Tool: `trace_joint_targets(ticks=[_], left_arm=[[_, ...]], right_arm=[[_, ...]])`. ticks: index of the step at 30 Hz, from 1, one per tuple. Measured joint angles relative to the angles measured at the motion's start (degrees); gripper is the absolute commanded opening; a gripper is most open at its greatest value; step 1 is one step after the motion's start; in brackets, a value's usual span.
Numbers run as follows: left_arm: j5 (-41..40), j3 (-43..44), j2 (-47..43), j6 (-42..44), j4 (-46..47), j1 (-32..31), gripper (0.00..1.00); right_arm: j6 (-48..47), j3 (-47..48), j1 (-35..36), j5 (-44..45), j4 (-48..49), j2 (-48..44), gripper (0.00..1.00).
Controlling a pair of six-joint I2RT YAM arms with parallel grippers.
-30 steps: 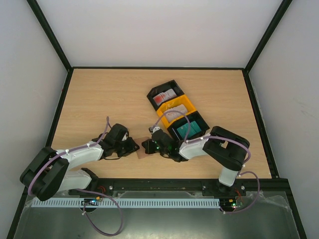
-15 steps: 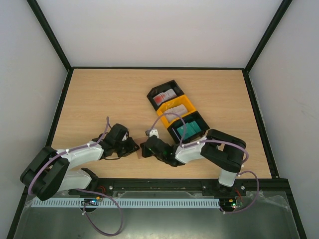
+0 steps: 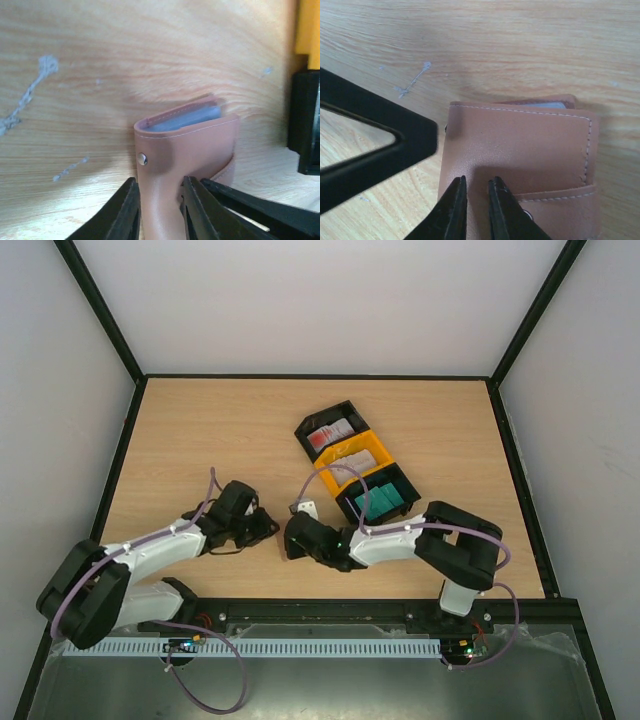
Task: Put the credit cards into the card holder
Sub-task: Close the card holder at the center of the board.
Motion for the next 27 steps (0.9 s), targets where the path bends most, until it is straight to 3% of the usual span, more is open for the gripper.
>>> trace_joint_targets(ticks=[5,13,16,22,27], left_arm=[[-1.70,4.52,-2.47,2.12,-3.82,1.42,0.39],[-5.81,11.91,-8.55,7.13,-12.41,3.32,0.65],[-7.17,13.11,-12.07,8.63,-14.91,3.54,0.72],[-6.32,12.02,-14.40,9.75,-16.33,3.54,0.75],[-2.12,6.38,-12.66,9.44,-14.36,3.65,0.68]], right_arm=[[-0.13,5.53,-3.61,-1.40,-10.78,-1.05,0.40],[-2.40,10.12,-8.79,0.66,-21.07,-13.00,0.61],[-2.58,9.42,-9.51,1.36,-23.34,-17.29,0.63],[-2.29,2.97,-9.79,-4.17,-25.66,-19.06,0.62],[-0.31,-3.08,-9.38,-11.06,-25.55,-16.94,0.53]])
